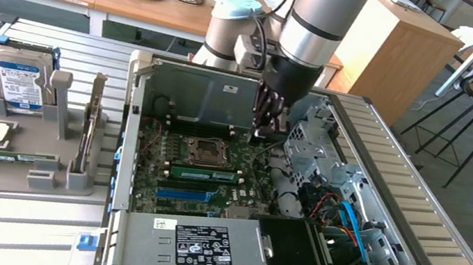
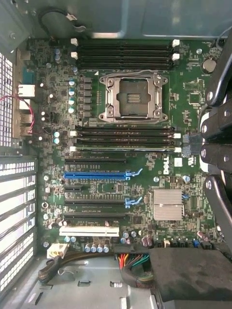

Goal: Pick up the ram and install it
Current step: 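Press down the ram until it locks into place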

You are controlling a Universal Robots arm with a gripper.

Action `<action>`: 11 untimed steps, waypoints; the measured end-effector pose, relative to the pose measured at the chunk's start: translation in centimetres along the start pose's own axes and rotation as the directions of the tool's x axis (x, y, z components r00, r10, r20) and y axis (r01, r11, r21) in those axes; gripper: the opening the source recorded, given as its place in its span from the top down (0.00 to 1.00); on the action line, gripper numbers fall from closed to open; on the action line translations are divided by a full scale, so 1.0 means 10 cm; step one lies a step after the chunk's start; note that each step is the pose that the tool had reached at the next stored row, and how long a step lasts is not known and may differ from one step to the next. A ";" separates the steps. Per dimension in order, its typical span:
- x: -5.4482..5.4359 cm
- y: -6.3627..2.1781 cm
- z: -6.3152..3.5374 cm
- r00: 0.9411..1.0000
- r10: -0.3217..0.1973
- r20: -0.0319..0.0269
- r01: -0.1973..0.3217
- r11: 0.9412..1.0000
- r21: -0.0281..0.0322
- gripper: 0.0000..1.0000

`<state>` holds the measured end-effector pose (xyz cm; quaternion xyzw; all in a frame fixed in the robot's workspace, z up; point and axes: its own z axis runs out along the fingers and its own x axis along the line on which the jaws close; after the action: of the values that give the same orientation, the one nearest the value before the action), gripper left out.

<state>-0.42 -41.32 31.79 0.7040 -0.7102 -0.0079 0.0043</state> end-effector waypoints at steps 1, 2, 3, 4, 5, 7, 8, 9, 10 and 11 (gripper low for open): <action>0.00 0.000 0.009 1.000 0.000 0.000 0.000 1.000 0.000 0.90; 0.00 0.000 0.019 1.000 0.000 0.000 0.000 1.000 0.000 0.90; 0.00 -0.001 0.028 1.000 0.000 0.000 0.000 1.000 0.000 0.90; 0.00 -0.001 0.037 1.000 0.000 0.000 0.000 1.000 0.000 0.90; 0.00 -0.001 0.045 1.000 0.000 0.000 0.000 1.000 0.000 0.90; 0.00 -0.001 0.061 1.000 0.000 0.000 0.000 1.000 0.000 0.90; 0.00 -0.001 0.068 1.000 0.000 0.000 0.000 1.000 0.000 0.90; 0.00 -0.001 0.075 1.000 0.000 0.000 0.000 1.000 0.000 0.90; 0.00 -0.001 0.082 1.000 0.000 0.000 0.000 1.000 0.000 0.90; 0.00 -0.001 0.090 1.000 0.000 0.000 0.000 1.000 0.000 0.90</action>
<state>-0.42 -41.32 30.89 0.7040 -0.7102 -0.0079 0.0043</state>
